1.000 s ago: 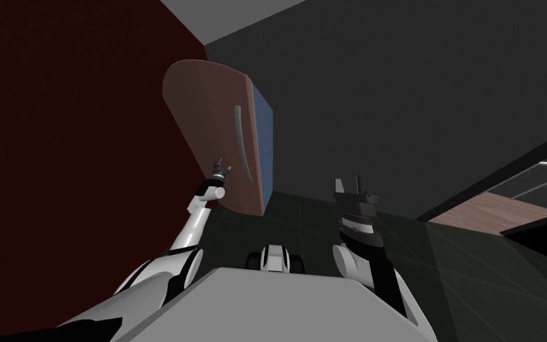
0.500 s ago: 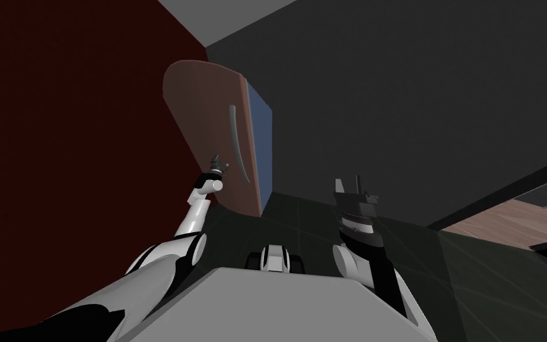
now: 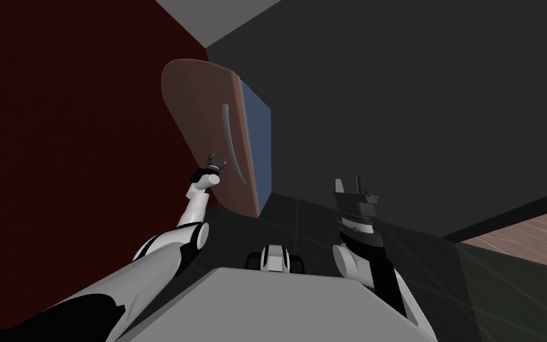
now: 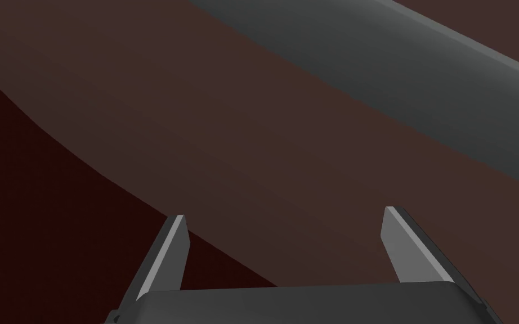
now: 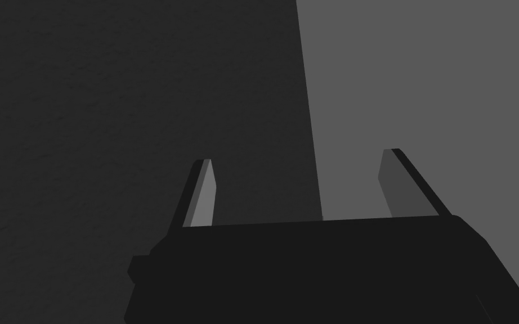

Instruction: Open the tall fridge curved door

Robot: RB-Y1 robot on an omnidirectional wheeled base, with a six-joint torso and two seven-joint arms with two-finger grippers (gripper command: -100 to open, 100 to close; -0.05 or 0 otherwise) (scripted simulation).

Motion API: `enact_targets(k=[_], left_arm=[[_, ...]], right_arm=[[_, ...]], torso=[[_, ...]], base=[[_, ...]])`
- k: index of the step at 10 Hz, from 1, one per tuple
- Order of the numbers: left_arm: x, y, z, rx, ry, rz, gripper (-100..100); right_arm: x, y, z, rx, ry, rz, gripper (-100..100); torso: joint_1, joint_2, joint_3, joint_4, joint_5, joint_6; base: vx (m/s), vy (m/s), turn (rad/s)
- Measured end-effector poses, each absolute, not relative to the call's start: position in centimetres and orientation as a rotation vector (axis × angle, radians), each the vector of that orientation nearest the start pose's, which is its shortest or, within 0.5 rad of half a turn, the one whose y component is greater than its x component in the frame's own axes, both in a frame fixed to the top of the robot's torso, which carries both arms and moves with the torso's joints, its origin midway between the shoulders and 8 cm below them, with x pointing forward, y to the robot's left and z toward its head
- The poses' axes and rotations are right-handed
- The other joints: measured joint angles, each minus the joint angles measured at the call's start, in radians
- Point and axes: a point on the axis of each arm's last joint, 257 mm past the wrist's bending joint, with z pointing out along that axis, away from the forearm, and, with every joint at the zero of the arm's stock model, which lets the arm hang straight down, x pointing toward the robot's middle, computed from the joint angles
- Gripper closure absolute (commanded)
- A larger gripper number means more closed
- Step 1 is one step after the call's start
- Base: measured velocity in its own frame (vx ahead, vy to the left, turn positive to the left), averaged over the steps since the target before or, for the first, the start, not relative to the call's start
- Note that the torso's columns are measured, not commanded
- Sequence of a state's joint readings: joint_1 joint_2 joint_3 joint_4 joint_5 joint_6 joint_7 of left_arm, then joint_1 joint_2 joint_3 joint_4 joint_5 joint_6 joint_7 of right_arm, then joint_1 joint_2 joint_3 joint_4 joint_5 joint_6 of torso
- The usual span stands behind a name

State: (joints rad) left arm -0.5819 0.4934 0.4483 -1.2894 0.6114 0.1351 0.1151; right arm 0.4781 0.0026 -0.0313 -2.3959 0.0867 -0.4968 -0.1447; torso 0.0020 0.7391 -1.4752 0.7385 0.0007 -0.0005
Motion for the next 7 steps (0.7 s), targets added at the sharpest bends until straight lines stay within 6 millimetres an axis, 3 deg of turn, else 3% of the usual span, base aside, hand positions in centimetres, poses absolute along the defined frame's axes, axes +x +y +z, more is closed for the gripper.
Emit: enact_targets(k=[7], left_arm=[[64.6,54.7,6.5,-1.444,0.423,-1.544,-100]], right_arm=[[31.9,-27.0,8.0,0.545,0.537,1.385,0]], torso=[[-0.005,-0.003,-0.002,-0.001,-0.002,0.001]], base=[[0.057,-0.136,0.073]])
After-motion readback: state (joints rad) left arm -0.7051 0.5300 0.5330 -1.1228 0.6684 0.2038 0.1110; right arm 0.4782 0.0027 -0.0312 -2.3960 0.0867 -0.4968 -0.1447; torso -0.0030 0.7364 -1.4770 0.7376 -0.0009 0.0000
